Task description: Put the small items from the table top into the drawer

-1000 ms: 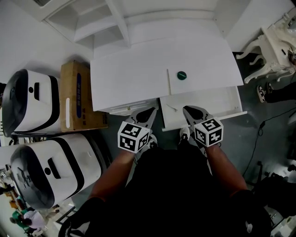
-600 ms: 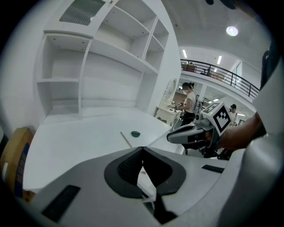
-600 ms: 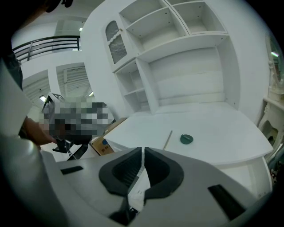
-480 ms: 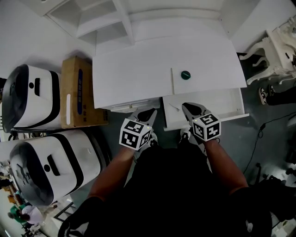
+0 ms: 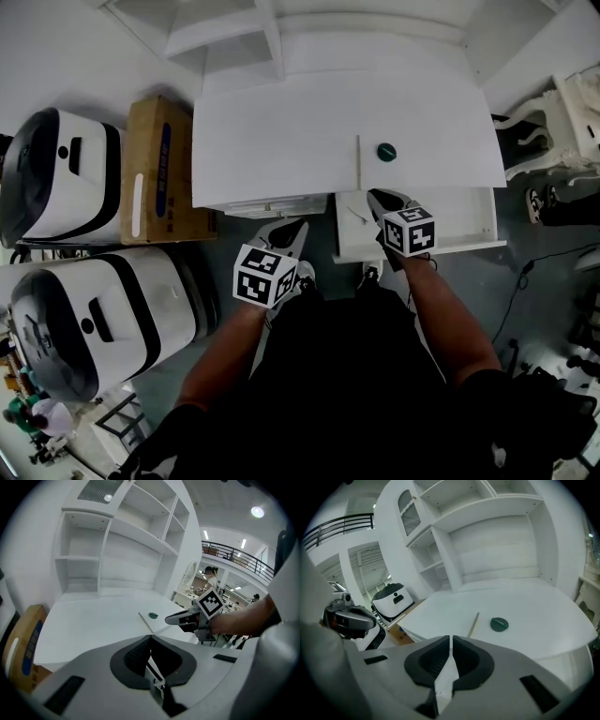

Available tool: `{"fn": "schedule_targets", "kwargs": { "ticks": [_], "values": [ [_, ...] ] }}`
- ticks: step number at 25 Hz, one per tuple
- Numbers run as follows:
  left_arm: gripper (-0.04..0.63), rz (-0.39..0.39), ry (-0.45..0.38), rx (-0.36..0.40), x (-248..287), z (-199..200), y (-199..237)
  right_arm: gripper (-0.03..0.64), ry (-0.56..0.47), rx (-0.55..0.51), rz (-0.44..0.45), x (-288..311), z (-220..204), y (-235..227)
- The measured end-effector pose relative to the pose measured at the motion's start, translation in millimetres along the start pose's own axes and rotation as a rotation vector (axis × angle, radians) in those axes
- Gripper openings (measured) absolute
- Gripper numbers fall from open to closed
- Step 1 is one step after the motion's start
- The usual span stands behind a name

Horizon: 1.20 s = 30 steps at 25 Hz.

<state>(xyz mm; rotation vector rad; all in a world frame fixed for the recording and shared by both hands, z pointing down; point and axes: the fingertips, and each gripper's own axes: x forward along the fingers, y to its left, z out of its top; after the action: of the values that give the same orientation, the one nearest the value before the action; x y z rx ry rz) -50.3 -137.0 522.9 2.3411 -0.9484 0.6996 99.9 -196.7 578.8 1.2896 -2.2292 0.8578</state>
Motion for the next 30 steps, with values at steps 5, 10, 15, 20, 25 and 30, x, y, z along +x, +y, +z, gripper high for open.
{"fn": "schedule_targets", "kwargs": {
  "ticks": [5,10,15,20,25,30],
  "values": [
    [0.009,0.025,0.001,-0.022,-8.7,-6.4,8.3,0.032,0.057,-0.046,-0.07,36.2,-1.1,-16.2],
    [0.009,0.042,0.001,-0.039,-14.0,-10.0,16.7,0.034,0.091,-0.055,-0.122,64.2,-0.6,-29.0],
    [0.009,0.045,0.004,-0.044,-16.6,-11.6,20.5,0.075,0.124,-0.03,-0.153,83.8,-2.7,-38.2],
    [0.009,0.045,0.01,-0.046,-17.5,-13.4,22.6,0.092,0.161,0.001,-0.177,94.8,-7.3,-43.4],
    [0.009,0.048,0.01,-0.053,-17.3,-13.1,26.1,0.091,0.185,0.026,-0.207,98.6,-12.2,-50.0],
    [0.009,0.047,0.009,-0.053,-16.5,-12.9,26.9,0.054,0.207,0.047,-0.222,98.8,-13.2,-55.3]
  ]
}}
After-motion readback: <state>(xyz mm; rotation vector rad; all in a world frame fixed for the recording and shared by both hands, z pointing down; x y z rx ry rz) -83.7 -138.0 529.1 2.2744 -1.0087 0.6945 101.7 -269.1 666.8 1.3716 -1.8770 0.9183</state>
